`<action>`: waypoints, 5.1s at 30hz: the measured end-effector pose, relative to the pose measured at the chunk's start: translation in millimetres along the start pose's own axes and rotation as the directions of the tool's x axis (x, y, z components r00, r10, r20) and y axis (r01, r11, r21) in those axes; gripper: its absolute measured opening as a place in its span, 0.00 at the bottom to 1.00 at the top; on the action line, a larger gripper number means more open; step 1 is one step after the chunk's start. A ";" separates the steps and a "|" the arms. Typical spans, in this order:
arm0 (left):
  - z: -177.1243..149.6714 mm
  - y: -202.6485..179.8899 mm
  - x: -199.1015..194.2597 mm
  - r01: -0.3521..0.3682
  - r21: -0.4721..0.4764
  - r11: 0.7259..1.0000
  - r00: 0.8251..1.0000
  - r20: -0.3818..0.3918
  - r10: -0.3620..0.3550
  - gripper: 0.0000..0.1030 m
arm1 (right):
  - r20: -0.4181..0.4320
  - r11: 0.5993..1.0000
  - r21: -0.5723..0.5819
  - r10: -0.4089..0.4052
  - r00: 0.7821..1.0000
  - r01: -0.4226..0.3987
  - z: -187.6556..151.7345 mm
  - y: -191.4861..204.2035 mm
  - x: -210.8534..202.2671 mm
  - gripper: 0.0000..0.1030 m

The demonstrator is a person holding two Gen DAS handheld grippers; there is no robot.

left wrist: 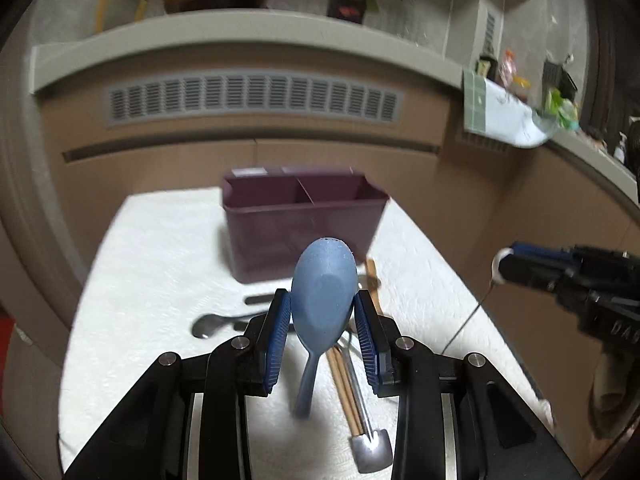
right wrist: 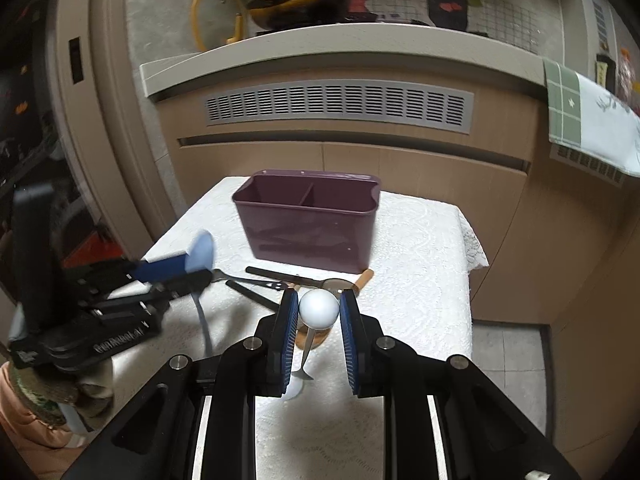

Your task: Organize utensils

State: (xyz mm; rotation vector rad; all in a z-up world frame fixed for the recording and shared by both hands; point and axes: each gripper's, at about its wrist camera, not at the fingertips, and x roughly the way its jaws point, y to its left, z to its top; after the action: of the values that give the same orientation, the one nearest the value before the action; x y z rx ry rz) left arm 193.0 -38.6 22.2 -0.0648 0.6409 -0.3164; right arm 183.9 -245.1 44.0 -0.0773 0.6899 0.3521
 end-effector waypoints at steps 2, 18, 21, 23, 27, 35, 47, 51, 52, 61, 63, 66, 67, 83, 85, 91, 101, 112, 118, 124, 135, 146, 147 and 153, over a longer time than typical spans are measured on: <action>4.0 3.3 -5.6 -0.006 -0.001 1.000 1.000 0.015 0.006 0.33 | 0.006 1.000 -0.005 0.002 1.000 -0.002 1.8 2.9 -2.9 0.19; 110.0 -1.7 -59.5 0.000 0.055 0.998 0.970 0.244 -0.013 0.33 | 0.230 0.999 -0.034 0.004 0.973 0.004 114.6 -5.6 -51.2 0.19; 137.9 4.4 -51.6 0.012 0.051 0.999 0.961 0.276 -0.026 0.33 | 0.256 0.999 -0.040 -0.011 0.967 0.022 146.3 -10.6 -42.3 0.19; 148.7 9.2 -38.4 0.027 0.049 0.998 0.960 0.277 -0.039 0.33 | 0.252 0.998 -0.043 -0.025 0.967 0.038 160.8 -13.4 -25.0 0.19; 158.9 21.5 0.4 0.039 0.027 0.999 0.968 0.248 -0.044 0.33 | 0.207 0.997 -0.048 -0.049 0.977 0.060 175.7 -19.1 19.4 0.19; 141.9 47.2 80.9 0.063 -0.034 0.997 0.993 0.104 -0.059 0.33 | 0.003 0.999 -0.025 -0.029 1.000 0.029 156.4 -29.3 129.9 0.19; 104.2 75.7 109.7 0.062 -0.114 0.992 0.998 0.027 -0.059 0.58 | 0.012 0.977 -0.154 -0.146 0.989 0.146 114.5 -14.2 135.5 0.73; 83.6 74.2 91.8 0.034 -0.090 0.995 0.999 0.026 -0.032 0.62 | 0.011 0.956 -0.230 -0.184 0.983 0.182 76.5 4.5 119.6 0.90; 76.6 73.6 88.1 0.018 -0.080 0.997 1.000 0.017 -0.016 0.66 | 0.003 0.952 -0.243 -0.189 0.982 0.184 68.3 8.1 119.7 0.90; 7.1 60.8 97.3 0.140 -0.048 0.989 0.969 -0.199 -0.147 0.70 | -0.198 0.989 -0.111 -0.119 0.973 0.099 -21.9 -6.5 121.3 0.91; -4.1 50.4 113.0 0.189 -0.035 0.981 0.946 -0.261 -0.192 0.70 | -0.217 0.996 -0.043 -0.086 0.972 0.079 -34.5 -11.7 113.9 0.80; -8.7 41.4 132.3 0.247 -0.051 0.968 0.917 -0.310 -0.250 0.70 | -0.244 0.999 0.048 0.007 0.970 0.005 -51.7 -10.2 101.6 0.46; -8.0 39.6 137.7 0.256 -0.056 0.965 0.911 -0.319 -0.260 0.70 | -0.243 0.997 0.075 0.051 0.969 -0.034 -56.6 -5.1 97.8 0.40; -36.8 72.6 115.8 0.186 -0.088 0.979 0.895 -0.396 -0.206 0.70 | -0.306 0.997 -0.045 0.051 0.951 -0.068 -67.9 55.5 125.3 0.15; -44.0 71.1 105.2 0.185 -0.063 0.981 0.894 -0.404 -0.195 0.70 | -0.315 0.999 -0.031 -0.004 0.949 -0.006 -69.7 36.9 124.7 0.15; -41.0 46.5 87.9 0.237 0.026 0.971 0.890 -0.408 -0.206 0.70 | -0.270 0.999 0.033 0.016 0.963 -0.008 -66.8 2.3 106.1 0.21; -2.5 -6.4 158.1 0.303 0.120 0.945 0.883 -0.408 -0.231 0.70 | -0.228 1.000 0.021 -0.011 0.973 0.016 -82.9 -3.2 80.9 0.44; -57.1 11.5 101.1 0.258 0.072 0.963 0.860 -0.472 -0.195 0.70 | -0.227 0.999 0.050 0.023 0.974 -0.011 -55.4 -21.2 99.4 0.19; -78.0 34.2 61.0 0.206 0.026 0.978 0.865 -0.471 -0.170 0.70 | -0.289 0.998 -0.017 0.056 0.956 -0.063 -32.4 1.0 143.9 0.10; -79.9 45.4 40.8 0.096 0.046 0.994 0.923 -0.377 -0.071 0.70 | -0.365 1.000 -0.002 0.021 0.931 -0.024 -23.4 -1.0 182.2 0.11; -40.8 -12.1 83.9 0.210 0.159 0.965 0.926 -0.350 -0.143 0.62 | -0.343 0.986 0.159 0.106 0.933 -0.053 -64.3 -20.7 114.6 0.06; -40.7 -79.6 135.6 0.344 0.373 0.862 0.850 -0.513 -0.117 0.57 | -0.254 0.982 0.179 -0.018 0.967 0.065 -68.5 -63.2 93.8 0.32; -44.3 -78.6 134.3 0.337 0.371 0.865 0.849 -0.516 -0.110 0.57 | -0.249 0.982 0.167 -0.043 0.968 0.086 -68.7 -66.5 90.6 0.36; -51.2 -40.5 112.4 0.173 0.311 0.935 0.887 -0.463 -0.011 0.56 | -0.230 0.980 0.107 -0.138 0.963 0.166 -65.8 -65.4 89.4 0.67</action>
State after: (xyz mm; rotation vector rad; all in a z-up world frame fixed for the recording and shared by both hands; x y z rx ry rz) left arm 236.4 -109.9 -77.4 0.3277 1.0426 -0.5431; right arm 230.2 -292.6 -66.5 -0.0499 0.9199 0.1522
